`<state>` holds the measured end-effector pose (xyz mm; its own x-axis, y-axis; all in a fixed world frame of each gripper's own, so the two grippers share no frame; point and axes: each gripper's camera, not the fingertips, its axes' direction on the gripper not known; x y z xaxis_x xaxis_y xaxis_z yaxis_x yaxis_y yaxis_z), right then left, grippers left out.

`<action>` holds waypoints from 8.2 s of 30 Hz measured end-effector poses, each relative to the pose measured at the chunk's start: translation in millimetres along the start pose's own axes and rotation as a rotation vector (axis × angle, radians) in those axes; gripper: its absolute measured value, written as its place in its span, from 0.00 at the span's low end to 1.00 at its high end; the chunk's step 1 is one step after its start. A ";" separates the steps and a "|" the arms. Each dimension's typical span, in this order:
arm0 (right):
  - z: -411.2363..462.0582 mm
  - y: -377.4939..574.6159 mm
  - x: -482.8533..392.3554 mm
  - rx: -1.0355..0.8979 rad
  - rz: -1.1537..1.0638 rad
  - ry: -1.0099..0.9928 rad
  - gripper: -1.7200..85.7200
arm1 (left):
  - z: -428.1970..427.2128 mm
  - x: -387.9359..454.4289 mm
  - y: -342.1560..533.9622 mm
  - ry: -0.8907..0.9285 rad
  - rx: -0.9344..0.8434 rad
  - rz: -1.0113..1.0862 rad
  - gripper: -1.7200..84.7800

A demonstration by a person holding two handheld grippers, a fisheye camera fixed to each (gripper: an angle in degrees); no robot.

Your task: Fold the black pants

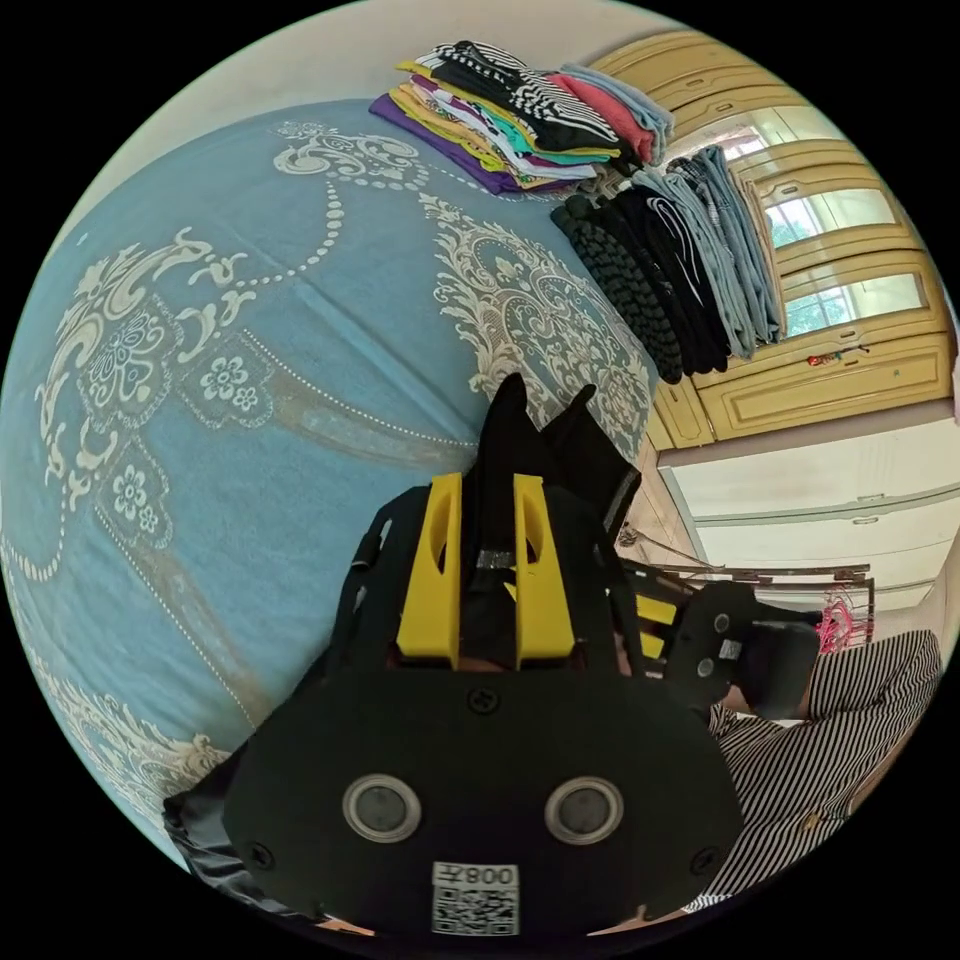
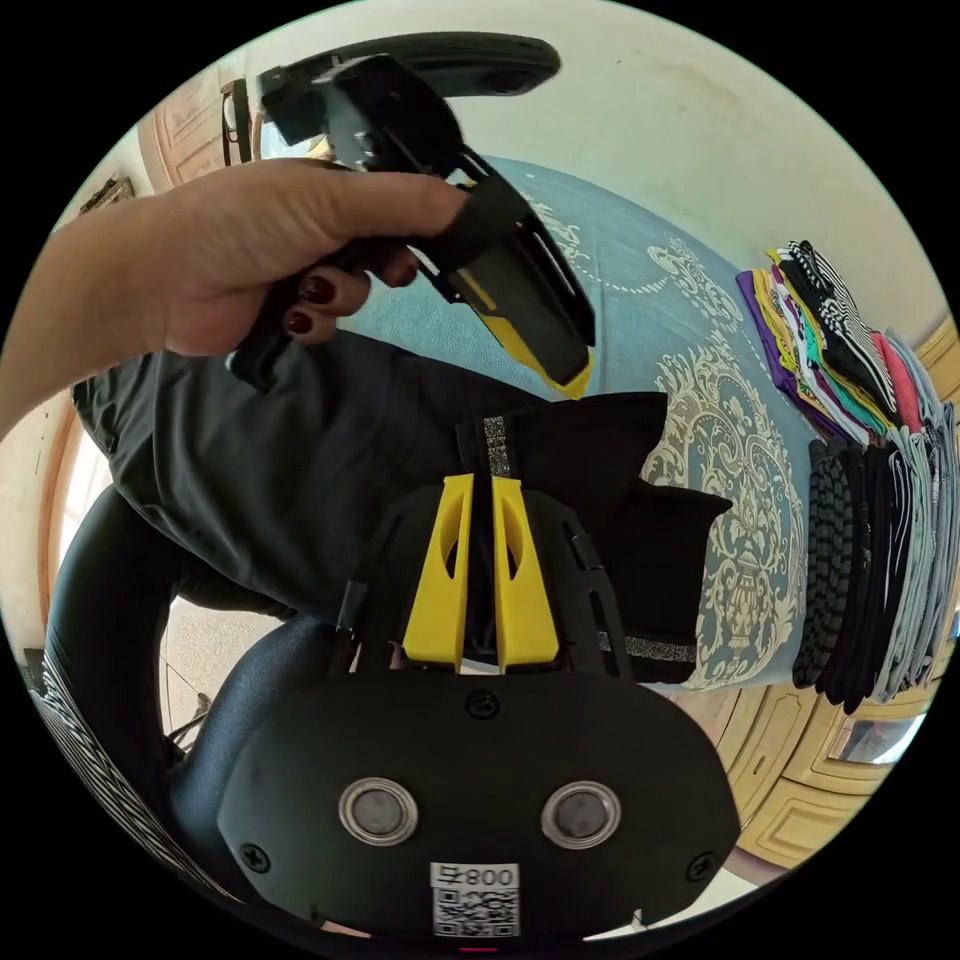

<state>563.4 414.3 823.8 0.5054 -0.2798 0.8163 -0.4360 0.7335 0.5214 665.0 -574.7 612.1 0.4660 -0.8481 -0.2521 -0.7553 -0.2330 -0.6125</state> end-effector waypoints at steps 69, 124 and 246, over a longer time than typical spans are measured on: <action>-73.0 214.9 459.3 0.390 0.997 -0.729 0.02 | 31.4 95.0 -81.7 0.121 0.007 0.080 0.07; 353.7 -88.2 151.1 0.063 -0.465 -0.757 0.07 | -229.1 -202.5 469.7 -0.279 0.234 -0.396 0.12; 282.7 -82.6 260.2 -0.057 0.006 -0.460 0.02 | -107.9 -134.6 398.8 -0.249 0.260 -0.368 0.02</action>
<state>520.4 105.7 1063.5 0.1147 -0.5120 0.8513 -0.3899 0.7650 0.5126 251.2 -604.8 482.6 0.7986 -0.5862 -0.1364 -0.3963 -0.3416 -0.8522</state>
